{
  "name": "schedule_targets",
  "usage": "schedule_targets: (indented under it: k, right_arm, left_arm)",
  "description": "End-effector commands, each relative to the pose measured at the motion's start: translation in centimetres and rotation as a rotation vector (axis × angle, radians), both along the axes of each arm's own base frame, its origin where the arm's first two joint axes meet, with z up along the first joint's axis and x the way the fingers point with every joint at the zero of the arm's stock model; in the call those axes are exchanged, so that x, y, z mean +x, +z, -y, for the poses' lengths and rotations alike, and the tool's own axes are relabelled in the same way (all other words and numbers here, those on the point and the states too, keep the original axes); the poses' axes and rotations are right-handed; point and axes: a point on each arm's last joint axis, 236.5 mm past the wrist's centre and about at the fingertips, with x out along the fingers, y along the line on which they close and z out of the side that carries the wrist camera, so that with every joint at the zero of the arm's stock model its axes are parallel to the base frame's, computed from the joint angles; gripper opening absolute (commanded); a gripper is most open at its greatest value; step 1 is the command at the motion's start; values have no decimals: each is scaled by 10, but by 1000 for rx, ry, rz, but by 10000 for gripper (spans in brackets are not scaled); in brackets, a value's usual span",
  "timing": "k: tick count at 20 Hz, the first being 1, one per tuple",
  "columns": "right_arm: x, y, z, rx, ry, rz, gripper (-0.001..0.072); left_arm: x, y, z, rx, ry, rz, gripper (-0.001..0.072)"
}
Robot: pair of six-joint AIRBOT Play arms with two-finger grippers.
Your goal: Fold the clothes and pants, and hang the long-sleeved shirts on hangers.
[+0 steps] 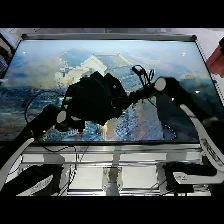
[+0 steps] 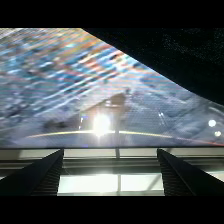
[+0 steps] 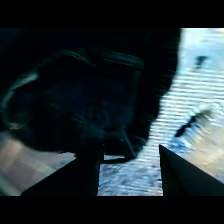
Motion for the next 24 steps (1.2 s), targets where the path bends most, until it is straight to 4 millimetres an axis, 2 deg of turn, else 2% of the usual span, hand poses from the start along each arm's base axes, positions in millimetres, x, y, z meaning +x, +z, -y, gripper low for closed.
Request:
schedule_targets:
  k: [1, 5, 8, 10, 13, 15, 19, 20, 21, 22, 24]
  right_arm:
    - [-2, 22, -20, 237, 180, -85, 401]
    - [-1, 0, 3, 226, 183, -169, 400]
    - [-5, -24, 5, 237, 211, -225, 399]
    - [-14, -29, -8, 299, 262, -263, 397]
    - [-15, -19, -34, 438, 310, -243, 395]
    - [-17, -15, -42, 488, 320, -254, 395]
    - [-38, -19, -57, 553, 370, -355, 393]
    - [-40, -21, -62, 561, 373, -362, 357]
    - [-43, -25, -69, 557, 380, -367, 238]
    - [-44, -29, -74, 534, 390, -360, 25]
    - [-48, -29, -79, 516, 421, -353, 18]
  left_arm:
    - [0, 0, 0, 1, -1, 1, 639]
    - [0, 0, 0, 0, -1, 1, 639]
    - [0, 0, 0, 0, -1, 1, 639]
    - [0, 0, 0, 0, -1, 1, 639]
    - [0, 0, 0, 0, 0, 1, 639]
    - [0, 0, 0, 0, 0, 1, 639]
    - [0, 0, 0, 0, 0, 1, 639]
    - [0, 0, 0, 0, 0, 1, 639]
    - [0, 0, 0, 0, -1, 1, 639]
    - [1, 0, -1, 3, -1, 3, 639]
    - [2, 0, -4, 18, -6, 9, 639]
